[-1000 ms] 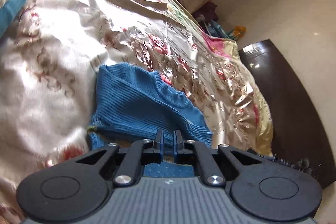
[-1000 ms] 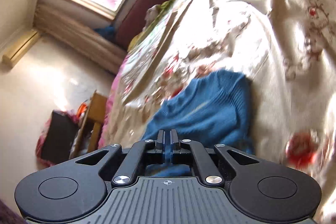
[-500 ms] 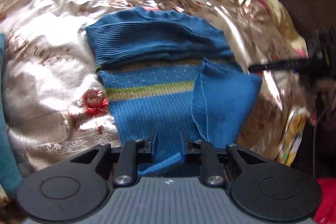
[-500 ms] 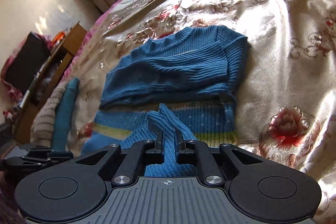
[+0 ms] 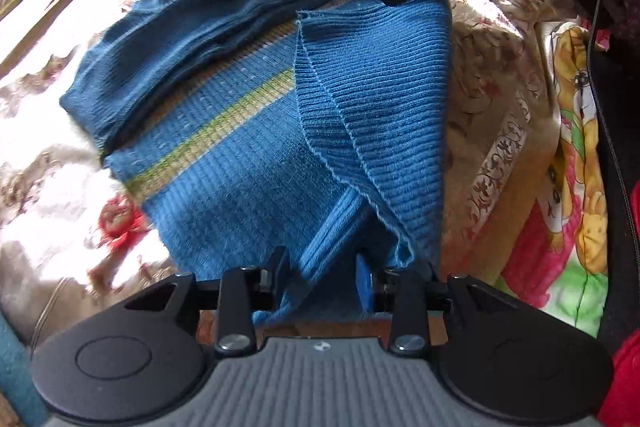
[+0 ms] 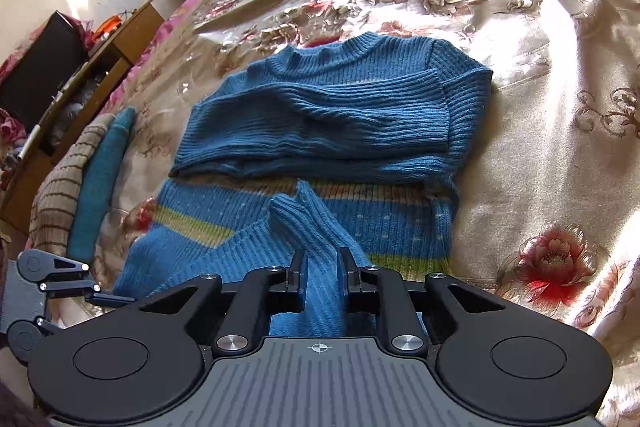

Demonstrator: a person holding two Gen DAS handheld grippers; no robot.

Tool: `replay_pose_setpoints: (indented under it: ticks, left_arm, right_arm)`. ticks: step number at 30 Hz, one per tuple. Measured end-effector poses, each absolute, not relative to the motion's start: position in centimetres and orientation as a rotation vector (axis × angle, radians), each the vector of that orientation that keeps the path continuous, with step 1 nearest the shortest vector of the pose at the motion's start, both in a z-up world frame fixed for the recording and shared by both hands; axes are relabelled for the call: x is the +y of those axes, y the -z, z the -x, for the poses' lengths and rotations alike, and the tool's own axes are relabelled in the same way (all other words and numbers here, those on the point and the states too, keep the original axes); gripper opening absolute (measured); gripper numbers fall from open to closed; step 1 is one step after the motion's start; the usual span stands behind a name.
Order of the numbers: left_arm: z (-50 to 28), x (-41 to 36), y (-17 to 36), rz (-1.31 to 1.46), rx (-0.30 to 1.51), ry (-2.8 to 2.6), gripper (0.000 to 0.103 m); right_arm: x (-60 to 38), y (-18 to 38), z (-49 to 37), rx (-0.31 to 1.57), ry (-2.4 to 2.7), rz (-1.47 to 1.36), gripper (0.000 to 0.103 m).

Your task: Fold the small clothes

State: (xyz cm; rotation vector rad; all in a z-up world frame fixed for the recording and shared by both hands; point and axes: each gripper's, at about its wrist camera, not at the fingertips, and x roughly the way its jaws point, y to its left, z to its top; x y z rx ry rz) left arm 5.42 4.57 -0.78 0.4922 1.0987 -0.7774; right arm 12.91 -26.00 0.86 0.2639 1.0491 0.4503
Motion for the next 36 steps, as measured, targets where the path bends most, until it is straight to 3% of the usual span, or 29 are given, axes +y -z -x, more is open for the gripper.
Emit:
replay_pose_setpoints:
  ticks: [3, 7, 14, 16, 17, 18, 33, 36]
  left_arm:
    - [-5.8, 4.0, 1.3, -0.521, 1.109, 0.789, 0.039]
    - [-5.9, 3.7, 1.4, -0.503, 1.141, 0.785, 0.037]
    - [-6.0, 3.8, 1.6, -0.436, 1.156, 0.743, 0.036]
    - [-6.0, 4.0, 1.5, -0.413, 1.158, 0.730, 0.032]
    - [-6.0, 4.2, 1.4, -0.396, 1.158, 0.724, 0.030]
    - [-6.0, 4.4, 1.3, -0.376, 1.157, 0.718, 0.028]
    - [-4.5, 3.6, 1.5, -0.485, 1.096, 0.708, 0.026]
    - [-4.3, 4.0, 0.9, -0.453, 1.068, 0.700, 0.017]
  right_arm:
    - [-25.9, -0.9, -13.7, 1.049, -0.468, -0.218, 0.034]
    - [-24.9, -0.5, -15.3, 1.046, -0.507, -0.135, 0.036]
    - [-21.3, 2.0, -17.7, 1.119, -0.603, -0.001, 0.049]
    - [-21.0, 1.7, -17.4, 1.106, -0.598, 0.021, 0.034]
    - [-21.1, 1.4, -17.2, 1.102, -0.602, 0.012, 0.017]
    - [-21.4, 1.2, -16.9, 1.103, -0.605, -0.013, 0.007]
    - [-30.0, -6.2, -8.2, 0.894, -0.519, -0.290, 0.006]
    - [-30.5, -7.1, -7.1, 0.859, -0.518, -0.314, 0.006]
